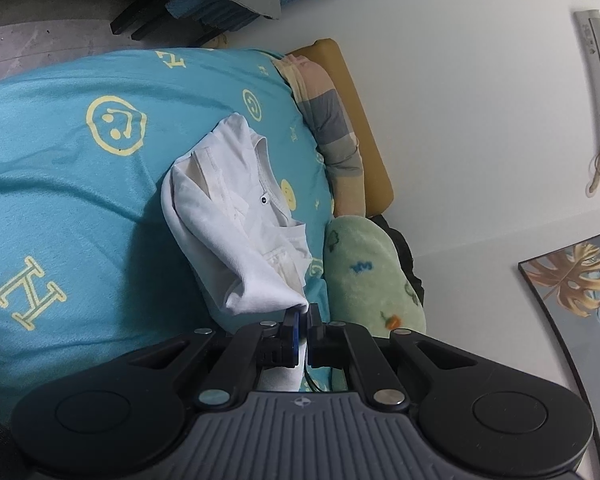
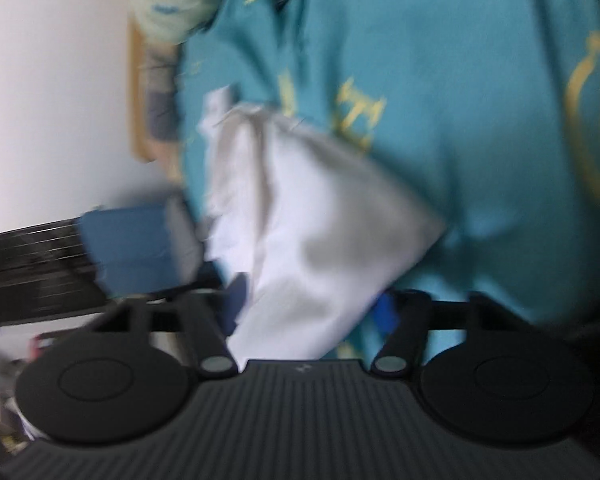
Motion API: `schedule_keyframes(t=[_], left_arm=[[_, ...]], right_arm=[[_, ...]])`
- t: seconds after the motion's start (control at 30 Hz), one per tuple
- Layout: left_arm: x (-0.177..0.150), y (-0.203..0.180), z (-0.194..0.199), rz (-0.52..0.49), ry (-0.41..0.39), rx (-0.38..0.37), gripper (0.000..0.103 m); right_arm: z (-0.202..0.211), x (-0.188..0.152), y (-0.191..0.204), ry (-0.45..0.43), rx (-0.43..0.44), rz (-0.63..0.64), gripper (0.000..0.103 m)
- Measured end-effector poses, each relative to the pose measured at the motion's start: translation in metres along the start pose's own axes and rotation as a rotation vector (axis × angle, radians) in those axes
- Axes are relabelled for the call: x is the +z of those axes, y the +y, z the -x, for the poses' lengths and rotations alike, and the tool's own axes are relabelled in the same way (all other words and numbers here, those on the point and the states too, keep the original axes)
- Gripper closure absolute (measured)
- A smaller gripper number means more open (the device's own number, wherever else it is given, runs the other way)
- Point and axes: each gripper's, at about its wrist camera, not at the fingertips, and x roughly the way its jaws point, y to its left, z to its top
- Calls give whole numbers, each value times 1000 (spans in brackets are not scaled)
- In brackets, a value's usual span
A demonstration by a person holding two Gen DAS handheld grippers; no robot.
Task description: Fold clothes
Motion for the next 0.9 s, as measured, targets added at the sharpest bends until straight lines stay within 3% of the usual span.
schedule_keyframes(t=[0.03, 0.17, 0.4, 0.47, 0.6, 0.7, 0.77, 0.9], left_arm=[[1, -2, -1, -7, -3, 3, 100], [7, -26, 7, -82, -61, 9, 100], [2, -68, 50, -132, -86, -81, 100], [0, -80, 62, -145, -92, -105, 100], [-28, -63, 73, -99, -64, -76, 100], [-24, -50, 52, -111, -30, -21, 100], [-7, -48, 26, -80, 8, -11, 100], [37, -68, -35, -143, 24, 72, 100]], right_arm=[[1, 1, 4, -5, -22, 25, 93], [26, -1, 54, -33, 49, 232, 95], [89, 4, 146, -39, 145, 502, 96], [106, 1, 150, -16, 154, 534, 96], [127, -4, 124, 15, 106, 528, 96], [111, 2, 105, 35, 46, 484, 95], [90, 13, 109, 37, 30, 465, 95], [30, 41, 138, 30, -12, 462, 95]])
